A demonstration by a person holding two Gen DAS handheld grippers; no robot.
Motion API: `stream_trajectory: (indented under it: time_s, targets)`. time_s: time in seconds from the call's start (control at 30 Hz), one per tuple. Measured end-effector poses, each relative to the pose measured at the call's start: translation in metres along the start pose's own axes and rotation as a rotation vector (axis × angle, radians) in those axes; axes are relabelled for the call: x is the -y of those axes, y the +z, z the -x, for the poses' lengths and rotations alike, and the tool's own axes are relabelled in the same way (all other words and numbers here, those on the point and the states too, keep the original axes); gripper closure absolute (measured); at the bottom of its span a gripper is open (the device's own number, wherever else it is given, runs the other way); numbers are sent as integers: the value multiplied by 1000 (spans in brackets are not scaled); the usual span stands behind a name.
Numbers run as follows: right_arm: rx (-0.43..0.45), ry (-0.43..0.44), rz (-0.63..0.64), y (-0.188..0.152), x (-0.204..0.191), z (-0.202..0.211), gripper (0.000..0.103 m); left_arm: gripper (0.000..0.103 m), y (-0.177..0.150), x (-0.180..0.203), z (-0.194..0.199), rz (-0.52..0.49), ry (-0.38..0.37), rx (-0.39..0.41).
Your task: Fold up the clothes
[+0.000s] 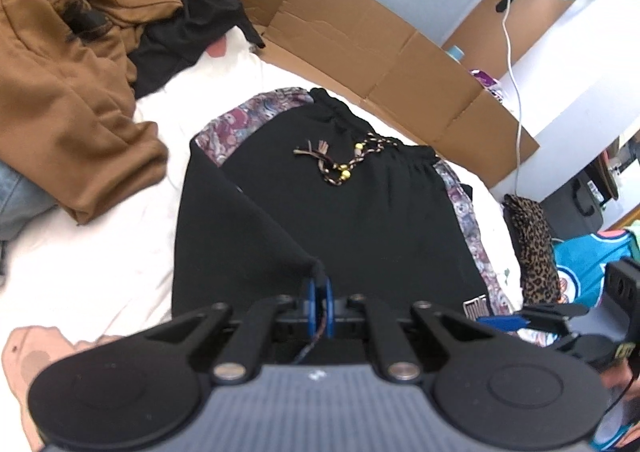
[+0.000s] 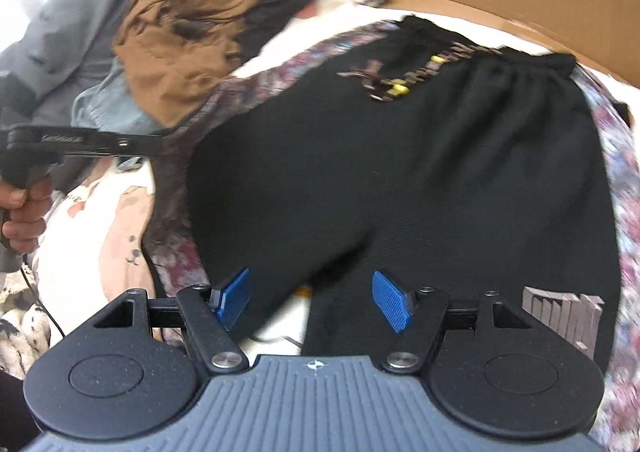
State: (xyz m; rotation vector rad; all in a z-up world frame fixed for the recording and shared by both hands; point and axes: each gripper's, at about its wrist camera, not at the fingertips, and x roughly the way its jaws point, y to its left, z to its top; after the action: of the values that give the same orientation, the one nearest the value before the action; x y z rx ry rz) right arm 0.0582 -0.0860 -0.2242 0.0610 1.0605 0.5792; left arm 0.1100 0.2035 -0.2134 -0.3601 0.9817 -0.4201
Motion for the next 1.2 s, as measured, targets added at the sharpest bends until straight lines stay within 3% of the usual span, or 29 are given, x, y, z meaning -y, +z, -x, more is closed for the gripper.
stream_trajectory:
  time_s: [0.23,0.37,0.6,0.83,0.97,1.0,1.07,1.1,1.17,1.2]
  targets:
    - [107,111,47,31,-53,-24,35,97,4,6,-3,34,-40,-3]
    - [125,139,47,43,-69,-32,39,97,4,11,-6,52,-76,-11]
    - [123,94,58,45,-74,-38,52,97,8,28,-11,44,-139,-19]
    - [145,50,59,47,-69,-39,59,97,10,48,-18,20,-199,-34]
    - [161,14,65,47,-65,-39,76,97,9,60,-24,14,-226,-45]
    - [165,3,65,46,-63,-39,86,97,9,62,-24,13,-229,-43]
    - [169,-11,59,44,-58,-38,101,89,10,66,-23,15,-246,-34]
    - [167,-11,50,44,-54,-38,101,87,10,68,-21,15,-250,-26]
    - [171,-15,39,41,-48,-35,102,66,11,72,-16,6,-244,-7]
    - [171,-16,30,40,-45,-34,102,61,11,73,-14,-6,-234,2]
